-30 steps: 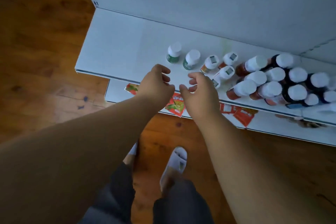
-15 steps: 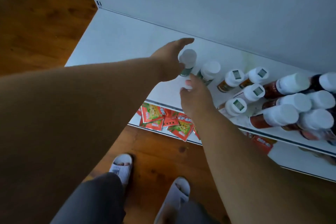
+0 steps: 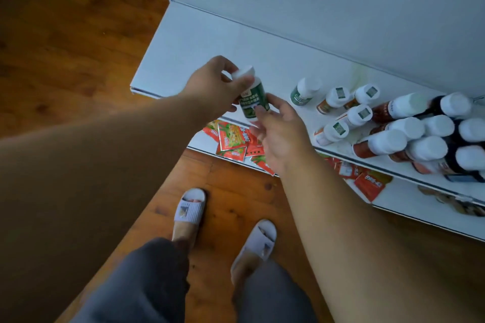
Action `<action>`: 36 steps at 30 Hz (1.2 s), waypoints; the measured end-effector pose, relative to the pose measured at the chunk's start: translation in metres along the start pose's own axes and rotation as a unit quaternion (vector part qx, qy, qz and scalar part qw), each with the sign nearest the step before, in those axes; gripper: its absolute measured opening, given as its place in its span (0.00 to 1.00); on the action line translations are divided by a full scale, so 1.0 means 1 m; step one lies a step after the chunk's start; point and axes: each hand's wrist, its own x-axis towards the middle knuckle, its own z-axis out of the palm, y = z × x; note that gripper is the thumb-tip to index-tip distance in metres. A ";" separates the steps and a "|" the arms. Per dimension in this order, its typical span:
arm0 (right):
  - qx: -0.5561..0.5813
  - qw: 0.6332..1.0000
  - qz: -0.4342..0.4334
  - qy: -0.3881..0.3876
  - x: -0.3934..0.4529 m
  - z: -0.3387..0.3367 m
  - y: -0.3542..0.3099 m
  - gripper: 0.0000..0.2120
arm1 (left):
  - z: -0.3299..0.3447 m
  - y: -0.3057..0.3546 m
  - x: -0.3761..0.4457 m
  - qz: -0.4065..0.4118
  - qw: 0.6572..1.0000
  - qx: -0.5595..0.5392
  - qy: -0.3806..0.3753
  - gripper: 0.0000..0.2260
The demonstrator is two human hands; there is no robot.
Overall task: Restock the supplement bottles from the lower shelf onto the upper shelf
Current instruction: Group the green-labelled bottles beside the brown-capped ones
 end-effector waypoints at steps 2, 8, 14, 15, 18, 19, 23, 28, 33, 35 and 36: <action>-0.003 0.999 0.007 -0.035 -0.035 0.010 -0.015 0.14 | -0.023 0.013 -0.036 -0.022 0.999 -0.032 0.017 0.14; -0.036 0.989 -0.013 -0.141 -0.158 0.026 -0.077 0.10 | -0.083 0.078 -0.172 -0.046 0.988 -0.134 0.058 0.13; -0.052 0.972 -0.075 -0.215 -0.243 0.024 -0.135 0.08 | -0.113 0.141 -0.260 0.021 0.979 -0.185 0.083 0.08; -0.058 0.970 -0.089 -0.219 -0.251 0.027 -0.149 0.08 | -0.119 0.152 -0.266 0.036 0.977 -0.191 0.092 0.07; -0.078 0.961 -0.132 -0.232 -0.269 0.042 -0.188 0.07 | -0.137 0.186 -0.274 0.064 0.965 -0.217 0.134 0.07; -0.084 0.956 -0.147 -0.238 -0.273 0.048 -0.200 0.06 | -0.143 0.196 -0.274 0.072 0.960 -0.229 0.141 0.08; -0.078 0.948 -0.208 -0.227 -0.276 0.080 -0.247 0.07 | -0.177 0.233 -0.261 0.113 0.950 -0.252 0.146 0.12; -0.144 0.935 -0.276 -0.171 -0.252 0.127 -0.290 0.06 | -0.221 0.262 -0.221 0.154 0.948 -0.232 0.155 0.10; -0.238 0.914 -0.316 -0.091 -0.213 0.175 -0.318 0.15 | -0.267 0.271 -0.160 0.181 0.965 -0.153 0.112 0.09; -0.279 0.907 -0.310 -0.068 -0.203 0.193 -0.329 0.18 | -0.282 0.274 -0.135 0.182 0.972 -0.116 0.089 0.11; -0.303 0.901 -0.305 -0.051 -0.198 0.201 -0.334 0.18 | -0.288 0.275 -0.124 0.177 0.976 -0.101 0.080 0.11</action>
